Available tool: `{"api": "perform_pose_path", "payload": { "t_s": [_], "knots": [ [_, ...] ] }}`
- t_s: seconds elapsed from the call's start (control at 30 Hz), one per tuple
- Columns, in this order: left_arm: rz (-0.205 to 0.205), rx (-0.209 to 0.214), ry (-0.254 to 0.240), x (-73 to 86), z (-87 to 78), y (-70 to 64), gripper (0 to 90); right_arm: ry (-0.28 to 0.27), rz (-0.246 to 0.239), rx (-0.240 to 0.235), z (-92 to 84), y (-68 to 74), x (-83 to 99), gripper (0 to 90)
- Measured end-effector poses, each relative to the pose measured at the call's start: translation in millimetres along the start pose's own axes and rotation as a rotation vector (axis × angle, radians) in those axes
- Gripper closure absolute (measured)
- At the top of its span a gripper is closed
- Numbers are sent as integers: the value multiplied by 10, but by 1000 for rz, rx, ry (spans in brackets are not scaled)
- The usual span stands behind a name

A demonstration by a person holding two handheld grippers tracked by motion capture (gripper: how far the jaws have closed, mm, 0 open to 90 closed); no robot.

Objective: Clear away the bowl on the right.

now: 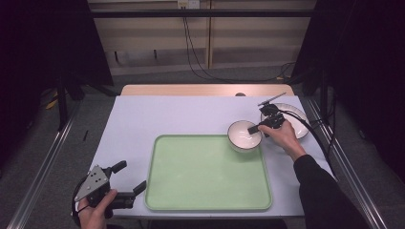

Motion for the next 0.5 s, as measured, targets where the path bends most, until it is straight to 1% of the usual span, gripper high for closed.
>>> {"api": "perform_pose_path", "payload": {
  "t_s": [0.07, 0.1, 0.13, 0.17, 0.2, 0.23, 0.33, 0.4, 0.43, 0.5],
  "knots": [
    [0, -1, -1, 0, -2, 2, 15, 1, 1, 0, 6, 3, 4, 827],
    [-1, -1, -1, 0, -2, 2, 15, 10, -6, 0, 5, 3, 11, 827],
    [-1, -1, -2, -1, -1, 3, 15, 1, -5, 2, 9, 10, 8, 828],
    [-1, -1, -1, 0, -1, 3, 15, 13, 6, 10, 3, 17, 17, 828],
    [-1, -1, -2, 0, 0, 3, 15, 11, 3, 6, 9, 12, 19, 828],
    [-1, -1, -1, 0, -1, 2, 15, 11, 10, 5, 8, 9, 21, 828],
    [-2, -1, -2, 0, -4, 4, 15, 15, 8, 8, 4, 16, 24, 827],
    [-2, -1, -2, 0, -3, 3, 15, -4, 2, 6, -4, 14, 24, 808],
    [-1, -1, -3, -1, -3, 3, 15, -52, -7, -2, -40, 25, -3, 781],
    [-1, -1, -2, -1, 0, 3, 15, -58, -9, -9, -54, 29, -9, 764]
  ]
}}
Point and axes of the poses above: each handheld gripper's, and its own axes: z roughly forward along the jaws, x roughly out of its underside, y roughly to its left, the point moved 7 cm from there along z, roughly forward along the jaws, and after that the axes turned 5 degrees about y, right-handed, at the moved point
